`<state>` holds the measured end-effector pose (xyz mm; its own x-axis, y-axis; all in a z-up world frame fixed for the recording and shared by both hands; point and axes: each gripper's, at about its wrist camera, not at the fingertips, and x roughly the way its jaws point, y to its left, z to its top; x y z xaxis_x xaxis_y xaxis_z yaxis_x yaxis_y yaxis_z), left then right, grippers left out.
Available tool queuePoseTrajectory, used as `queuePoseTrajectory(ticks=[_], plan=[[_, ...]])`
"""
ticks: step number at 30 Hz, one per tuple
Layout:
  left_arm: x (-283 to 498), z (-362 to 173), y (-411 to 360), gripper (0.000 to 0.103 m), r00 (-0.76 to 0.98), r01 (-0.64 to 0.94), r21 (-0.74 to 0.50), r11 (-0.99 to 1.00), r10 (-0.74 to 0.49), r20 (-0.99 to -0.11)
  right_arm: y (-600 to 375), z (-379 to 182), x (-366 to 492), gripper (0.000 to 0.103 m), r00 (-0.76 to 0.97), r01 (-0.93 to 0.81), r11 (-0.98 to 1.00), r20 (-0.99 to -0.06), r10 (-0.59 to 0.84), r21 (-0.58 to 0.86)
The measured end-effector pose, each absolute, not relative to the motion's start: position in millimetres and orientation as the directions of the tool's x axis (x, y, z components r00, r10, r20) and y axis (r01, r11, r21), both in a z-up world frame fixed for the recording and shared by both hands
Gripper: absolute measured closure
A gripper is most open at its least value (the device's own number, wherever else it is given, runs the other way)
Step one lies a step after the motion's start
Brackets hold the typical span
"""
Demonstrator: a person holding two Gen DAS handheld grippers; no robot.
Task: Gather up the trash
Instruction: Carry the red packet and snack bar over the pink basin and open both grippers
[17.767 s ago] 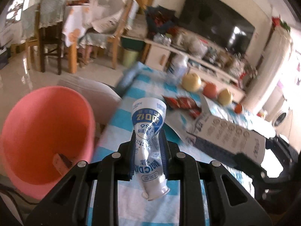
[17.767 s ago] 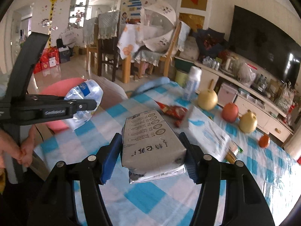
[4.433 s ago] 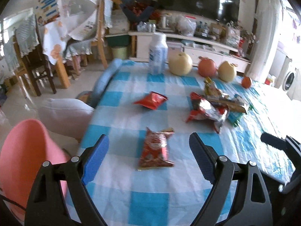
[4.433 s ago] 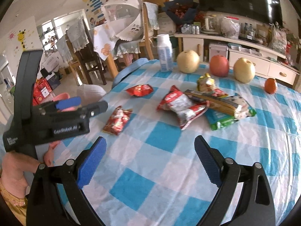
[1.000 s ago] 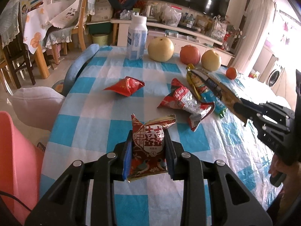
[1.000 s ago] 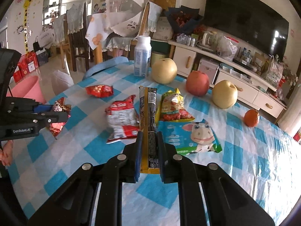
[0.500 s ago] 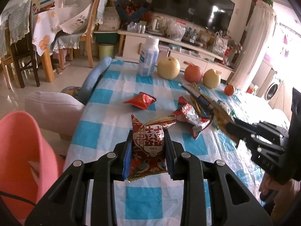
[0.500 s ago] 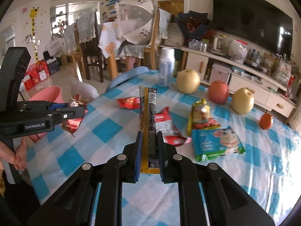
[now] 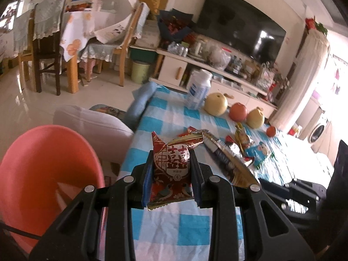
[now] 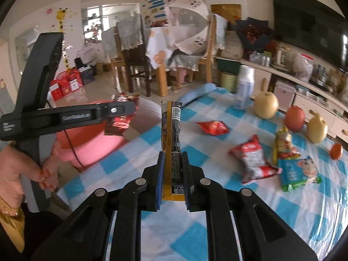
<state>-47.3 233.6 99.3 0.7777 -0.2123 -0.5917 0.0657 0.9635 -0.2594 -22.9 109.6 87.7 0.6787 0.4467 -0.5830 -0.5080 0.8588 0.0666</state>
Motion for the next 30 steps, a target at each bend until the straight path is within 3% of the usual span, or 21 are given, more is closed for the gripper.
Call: queuePoseTrajectory(ticks=[8,17,30], plan=[[-61,107,277,0.071,0.817,-0.017,-0.297,0.955,-0.158,-0.555,166,95,-30,0.087,0.635,-0.582,0.81,-0.583,0.507,0.071],[-75,104,331,0.071,0.829,-0.194,-0.297,0.935,-0.006,-0.559,234,91,-26,0.087,0.57,-0.66,0.751,-0.624,0.534,0.039],[-79,96,367,0.07,0.78,-0.364,-0.212,0.907,0.173,-0.601,290,68,-3,0.085,0.523,-0.692,0.722,-0.676,0.519,0.019]])
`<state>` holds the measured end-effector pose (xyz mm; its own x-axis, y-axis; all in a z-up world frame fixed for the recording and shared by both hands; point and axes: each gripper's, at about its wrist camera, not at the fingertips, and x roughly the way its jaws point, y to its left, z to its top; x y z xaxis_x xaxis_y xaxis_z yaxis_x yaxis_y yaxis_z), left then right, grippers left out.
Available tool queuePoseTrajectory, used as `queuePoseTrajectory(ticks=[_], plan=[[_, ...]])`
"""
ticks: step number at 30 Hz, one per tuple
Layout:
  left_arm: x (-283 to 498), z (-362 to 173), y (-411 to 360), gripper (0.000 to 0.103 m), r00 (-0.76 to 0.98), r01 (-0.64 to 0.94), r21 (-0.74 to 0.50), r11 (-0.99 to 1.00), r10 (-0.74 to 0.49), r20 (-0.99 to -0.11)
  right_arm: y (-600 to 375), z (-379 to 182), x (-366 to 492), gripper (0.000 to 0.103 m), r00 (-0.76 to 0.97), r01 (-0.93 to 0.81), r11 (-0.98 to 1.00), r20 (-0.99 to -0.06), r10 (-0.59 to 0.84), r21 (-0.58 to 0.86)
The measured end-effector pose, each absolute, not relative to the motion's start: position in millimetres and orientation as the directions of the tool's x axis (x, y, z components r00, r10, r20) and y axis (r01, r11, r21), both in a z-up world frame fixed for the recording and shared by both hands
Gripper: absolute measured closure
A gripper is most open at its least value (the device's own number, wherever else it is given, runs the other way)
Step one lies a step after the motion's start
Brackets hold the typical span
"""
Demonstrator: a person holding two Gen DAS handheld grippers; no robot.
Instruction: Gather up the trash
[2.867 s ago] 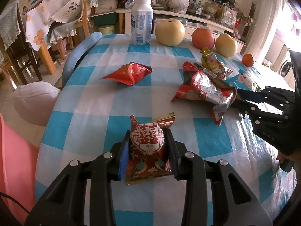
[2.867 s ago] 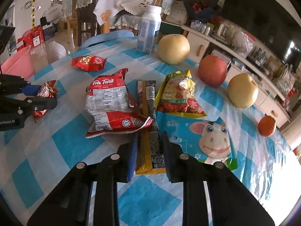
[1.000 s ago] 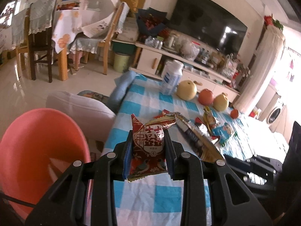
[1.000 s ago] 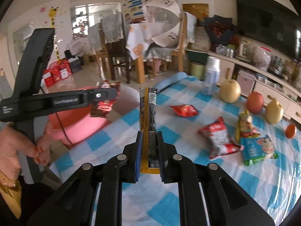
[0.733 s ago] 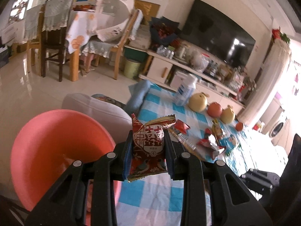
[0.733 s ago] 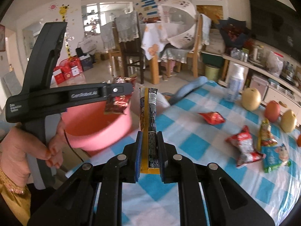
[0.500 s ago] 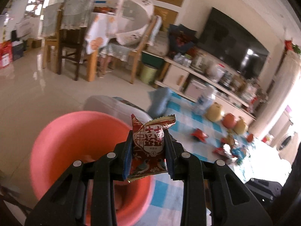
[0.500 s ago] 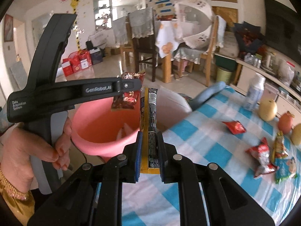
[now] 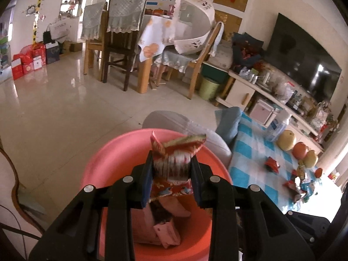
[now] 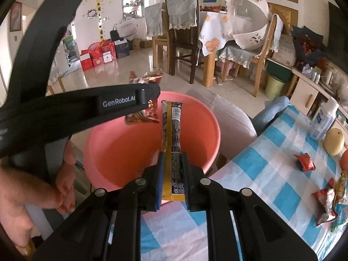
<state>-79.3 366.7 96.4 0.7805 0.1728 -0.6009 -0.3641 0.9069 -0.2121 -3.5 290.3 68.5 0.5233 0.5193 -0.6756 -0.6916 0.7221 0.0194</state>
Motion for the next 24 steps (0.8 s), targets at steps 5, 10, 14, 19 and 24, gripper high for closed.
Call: queuePoseTrajectory(ticks=[5,10,14,19,24], plan=[[-81,97,371,0.043,0.754,-0.433,-0.159,0.887,0.259,-0.604,280,66,-5,0.041,0.558,-0.659,0.752,-0.656,0.509,0.023],[-78,98,363,0.03,0.742,-0.44,-0.105,0.892,0.295,-0.602,262,70,-8,0.021,0.598,-0.618,0.786,-0.641,0.481,0.013],[-79,102,357,0.025,0.747,-0.434,-0.091,0.896,0.302,-0.592,250,72,-10,0.015,0.616,-0.595,0.804,-0.641,0.458,0.002],[-77,104,347,0.02,0.754,-0.418,-0.077,0.905,0.299,-0.585,236,73,-15,0.014,0.631,-0.573,0.82,-0.644,0.432,-0.012],[-74,107,335,0.018,0.761,-0.398,-0.056,0.916,0.295,-0.578,221,71,-16,0.014,0.637,-0.549,0.836,-0.652,0.412,-0.009]])
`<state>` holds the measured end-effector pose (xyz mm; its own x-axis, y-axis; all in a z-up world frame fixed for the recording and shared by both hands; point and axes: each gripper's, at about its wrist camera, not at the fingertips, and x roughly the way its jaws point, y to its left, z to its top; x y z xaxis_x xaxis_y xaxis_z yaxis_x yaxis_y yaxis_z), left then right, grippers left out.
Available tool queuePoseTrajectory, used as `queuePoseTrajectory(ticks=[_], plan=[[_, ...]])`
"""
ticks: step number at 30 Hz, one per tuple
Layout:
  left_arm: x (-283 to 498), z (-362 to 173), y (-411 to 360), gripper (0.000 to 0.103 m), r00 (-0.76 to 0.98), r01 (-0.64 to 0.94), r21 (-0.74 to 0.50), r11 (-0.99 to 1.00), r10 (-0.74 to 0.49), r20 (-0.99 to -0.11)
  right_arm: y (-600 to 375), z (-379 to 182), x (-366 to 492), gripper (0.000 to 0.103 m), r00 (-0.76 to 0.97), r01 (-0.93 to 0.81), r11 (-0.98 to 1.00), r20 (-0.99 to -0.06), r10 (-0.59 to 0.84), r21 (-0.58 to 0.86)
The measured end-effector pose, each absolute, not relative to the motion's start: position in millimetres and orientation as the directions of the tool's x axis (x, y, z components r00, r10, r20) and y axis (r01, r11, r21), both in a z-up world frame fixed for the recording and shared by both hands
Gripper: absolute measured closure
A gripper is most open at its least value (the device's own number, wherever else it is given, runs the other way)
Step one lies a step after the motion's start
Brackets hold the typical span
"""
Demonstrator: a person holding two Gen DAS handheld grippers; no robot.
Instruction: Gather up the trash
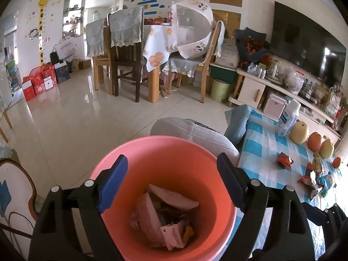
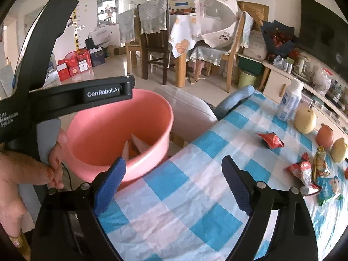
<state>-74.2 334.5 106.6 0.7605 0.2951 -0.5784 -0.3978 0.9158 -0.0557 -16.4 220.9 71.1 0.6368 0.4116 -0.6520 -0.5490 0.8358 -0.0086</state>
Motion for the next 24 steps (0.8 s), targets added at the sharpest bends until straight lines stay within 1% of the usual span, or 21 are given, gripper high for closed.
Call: queuePoseTrajectory(ticks=[3,6,12,19,24], plan=[[-71,107,326,0.016,0.76,-0.385,-0.033,0.922,0.297,-0.578,210,69,-18,0.013,0.639,-0.531,0.848,-0.658,0.398,-0.003],[-67,107,315,0.015,0.761,-0.371,-0.006,0.929,0.3,-0.575,197,68,-19,0.009,0.642,-0.507,0.862,-0.663,0.384,0.008],[-63,107,300,0.015,0.76,-0.351,0.034,0.936,0.306,-0.574,177,67,-20,0.009,0.641,-0.477,0.878,-0.671,0.373,0.033],[-57,106,279,0.015,0.762,-0.322,0.076,0.944,0.306,-0.571,156,65,-24,0.009,0.658,-0.454,0.891,-0.671,0.342,0.009],[-53,106,259,0.015,0.766,-0.295,0.115,0.948,0.307,-0.565,138,62,-24,0.009,0.664,-0.43,0.903,-0.67,0.332,0.021]])
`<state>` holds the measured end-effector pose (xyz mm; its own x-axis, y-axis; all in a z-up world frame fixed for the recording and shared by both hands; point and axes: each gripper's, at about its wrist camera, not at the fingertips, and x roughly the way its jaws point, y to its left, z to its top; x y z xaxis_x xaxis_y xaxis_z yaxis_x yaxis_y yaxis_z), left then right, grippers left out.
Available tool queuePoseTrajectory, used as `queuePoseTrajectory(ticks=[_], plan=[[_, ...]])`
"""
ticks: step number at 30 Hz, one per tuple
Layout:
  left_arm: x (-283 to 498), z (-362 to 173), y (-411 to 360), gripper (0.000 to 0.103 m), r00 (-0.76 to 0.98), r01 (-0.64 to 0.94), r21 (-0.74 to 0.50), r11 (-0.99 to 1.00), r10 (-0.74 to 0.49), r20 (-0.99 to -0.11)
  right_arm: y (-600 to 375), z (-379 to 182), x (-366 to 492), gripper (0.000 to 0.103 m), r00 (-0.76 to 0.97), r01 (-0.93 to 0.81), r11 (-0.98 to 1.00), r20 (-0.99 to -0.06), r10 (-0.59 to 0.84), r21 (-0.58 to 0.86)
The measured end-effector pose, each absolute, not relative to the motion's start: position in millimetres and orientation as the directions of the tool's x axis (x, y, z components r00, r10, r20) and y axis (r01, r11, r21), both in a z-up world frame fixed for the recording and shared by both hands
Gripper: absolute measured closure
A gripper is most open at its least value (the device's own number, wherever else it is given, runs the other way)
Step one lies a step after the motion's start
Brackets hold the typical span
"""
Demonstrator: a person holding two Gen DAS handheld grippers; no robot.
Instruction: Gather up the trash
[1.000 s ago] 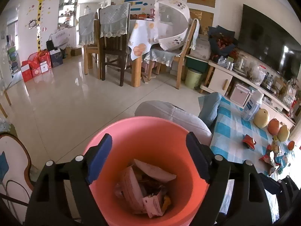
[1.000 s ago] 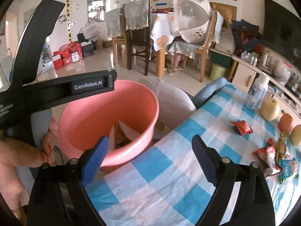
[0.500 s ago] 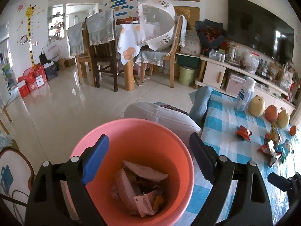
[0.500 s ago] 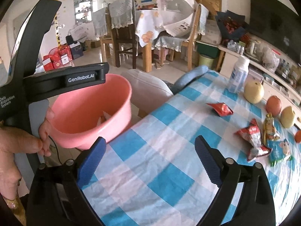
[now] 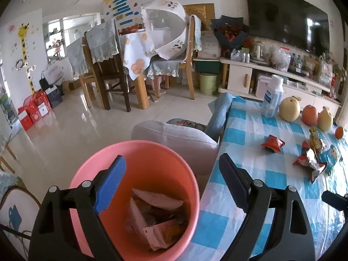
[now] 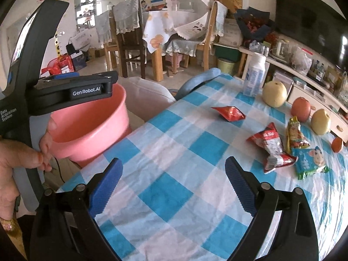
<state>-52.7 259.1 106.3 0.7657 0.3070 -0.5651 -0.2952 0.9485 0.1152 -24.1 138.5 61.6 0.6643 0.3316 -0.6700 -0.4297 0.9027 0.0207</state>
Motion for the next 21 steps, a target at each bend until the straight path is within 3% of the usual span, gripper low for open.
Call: queuePoseTrajectory(ticks=[21], plan=[[-37,99,201,0.015,0.77,-0.212,0.221,0.952,0.302,-0.563,81,56,-17,0.009,0.683,-0.356,0.933,-0.669,0.295,0.049]])
